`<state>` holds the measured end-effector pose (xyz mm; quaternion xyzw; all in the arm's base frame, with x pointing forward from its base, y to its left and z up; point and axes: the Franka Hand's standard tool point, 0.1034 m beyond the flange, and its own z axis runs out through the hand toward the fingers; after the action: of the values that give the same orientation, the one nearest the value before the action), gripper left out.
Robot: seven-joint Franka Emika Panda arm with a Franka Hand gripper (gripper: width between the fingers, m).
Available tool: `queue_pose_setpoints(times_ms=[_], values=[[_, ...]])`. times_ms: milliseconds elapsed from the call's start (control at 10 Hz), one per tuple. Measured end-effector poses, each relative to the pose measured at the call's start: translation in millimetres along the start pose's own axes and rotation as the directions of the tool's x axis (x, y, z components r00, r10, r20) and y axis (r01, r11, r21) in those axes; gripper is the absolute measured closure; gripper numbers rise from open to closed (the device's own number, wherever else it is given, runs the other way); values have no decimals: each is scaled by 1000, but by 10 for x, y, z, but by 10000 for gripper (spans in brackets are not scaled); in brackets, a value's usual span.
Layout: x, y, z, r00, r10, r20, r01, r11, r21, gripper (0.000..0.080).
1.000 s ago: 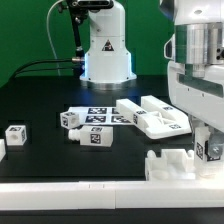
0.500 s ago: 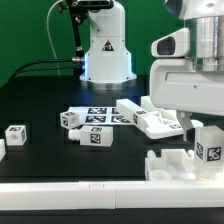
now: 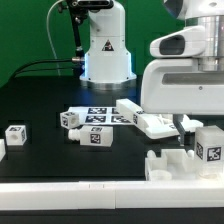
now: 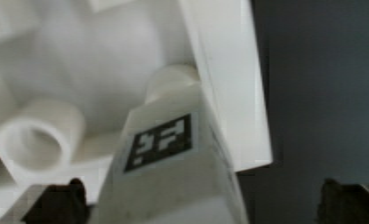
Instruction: Assemble chair
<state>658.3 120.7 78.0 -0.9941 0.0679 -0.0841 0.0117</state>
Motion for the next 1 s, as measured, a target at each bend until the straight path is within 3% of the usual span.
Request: queue_pose_setpoints(times_ms=[100, 200, 300, 400, 600, 700, 900, 1000], values=[[16, -28, -8, 998, -67, -12, 67, 998, 4, 150], [14, -24, -1, 1000, -7, -12, 7, 1000, 5, 150], [13, -19, 2, 1000, 8, -11, -8, 1000, 4, 278], [13, -19, 3, 999, 51, -11, -51, 999, 5, 278], [9, 34, 18, 974, 226, -7, -226, 974, -1, 504], [13, 53, 25, 950, 313, -8, -313, 950, -3, 505], [4, 98, 34, 797, 604, 4, -604, 797, -5, 508], [-28, 85, 38, 629, 777, 11, -777, 629, -18, 508]])
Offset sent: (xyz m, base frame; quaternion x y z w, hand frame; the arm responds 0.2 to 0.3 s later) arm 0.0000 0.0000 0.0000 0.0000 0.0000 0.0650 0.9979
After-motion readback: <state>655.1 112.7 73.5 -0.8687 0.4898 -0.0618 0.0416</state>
